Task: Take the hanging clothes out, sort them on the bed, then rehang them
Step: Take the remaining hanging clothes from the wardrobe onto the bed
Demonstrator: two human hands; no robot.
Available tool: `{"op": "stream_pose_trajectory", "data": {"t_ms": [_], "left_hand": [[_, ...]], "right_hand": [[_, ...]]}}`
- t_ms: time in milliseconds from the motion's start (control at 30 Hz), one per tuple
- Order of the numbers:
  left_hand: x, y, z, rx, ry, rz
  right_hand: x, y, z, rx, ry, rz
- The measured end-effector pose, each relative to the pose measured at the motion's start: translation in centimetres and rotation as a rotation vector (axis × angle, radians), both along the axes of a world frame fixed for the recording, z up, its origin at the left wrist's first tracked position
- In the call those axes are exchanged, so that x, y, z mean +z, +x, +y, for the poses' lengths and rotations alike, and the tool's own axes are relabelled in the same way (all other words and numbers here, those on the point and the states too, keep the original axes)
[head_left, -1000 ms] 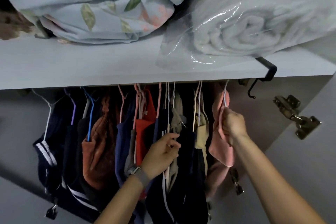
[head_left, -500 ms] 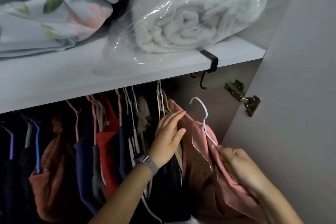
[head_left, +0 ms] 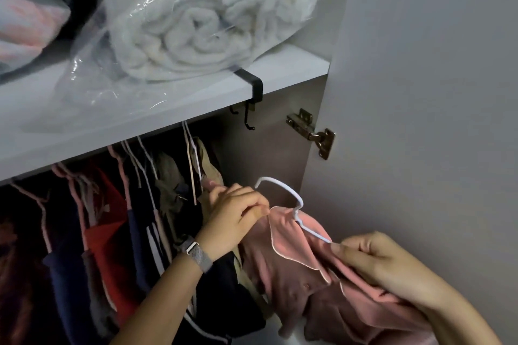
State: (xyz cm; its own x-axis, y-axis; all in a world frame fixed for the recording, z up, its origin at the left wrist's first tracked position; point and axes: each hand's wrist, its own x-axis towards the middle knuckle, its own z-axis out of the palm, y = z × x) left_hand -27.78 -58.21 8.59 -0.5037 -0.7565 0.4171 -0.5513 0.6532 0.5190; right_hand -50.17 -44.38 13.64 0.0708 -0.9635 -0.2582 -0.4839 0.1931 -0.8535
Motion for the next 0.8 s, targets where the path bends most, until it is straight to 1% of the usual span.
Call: {"op": "stream_pose_trajectory", "data": {"t_ms": [133, 200, 233, 267, 333, 367, 467, 567, 667, 733, 800], "left_hand": [[0.6, 1.1, -0.1, -0.062, -0.055, 0.085], [0.5, 1.0, 0.0, -0.045, -0.08, 0.127], [0.4, 0.9, 0.1, -0.026, -0.072, 0.154], [0.2, 0.8, 0.3, -0.007, -0.053, 0.179], [-0.3, 0.6, 0.5, 0.02, -0.016, 0.219], [-0.5, 0.5, 0.6, 0.025, -0.005, 0.229], [-0.5, 0.4, 1.2, 0.016, -0.012, 0.223], [-0.5, 0.7, 1.4, 0.007, -0.019, 0.228], [0.1, 1.2, 2.0, 0.044, -0.001, 0.256], [0.4, 1.7, 2.6, 0.091, 0.012, 0.255], [1.0, 2.3, 3.7, 0.113, -0.005, 0.202]], "right_hand": [[0.3, 0.0, 1.2, -0.047, 0.056, -0.062], [0.6, 0.3, 1.7, -0.091, 0.063, -0.07], [0.7, 0.4, 2.0, -0.099, 0.037, -0.015], [0.6, 0.5, 2.2, -0.095, -0.013, 0.108], [0.1, 0.3, 2.9, -0.094, -0.122, 0.427], [-0.1, 0.2, 3.5, -0.123, -0.162, 0.531], [-1.0, 0.1, 5.8, -0.209, -0.249, 0.619], [-1.4, -0.2, 8.6, -0.299, -0.266, 0.743], [-1.1, -1.3, 10.6, -0.325, -0.262, 0.88], [-0.9, -1.8, 11.3, -0.337, -0.33, 0.866], [-0.8, -1.9, 11.5, -0.301, -0.414, 0.778]]}}
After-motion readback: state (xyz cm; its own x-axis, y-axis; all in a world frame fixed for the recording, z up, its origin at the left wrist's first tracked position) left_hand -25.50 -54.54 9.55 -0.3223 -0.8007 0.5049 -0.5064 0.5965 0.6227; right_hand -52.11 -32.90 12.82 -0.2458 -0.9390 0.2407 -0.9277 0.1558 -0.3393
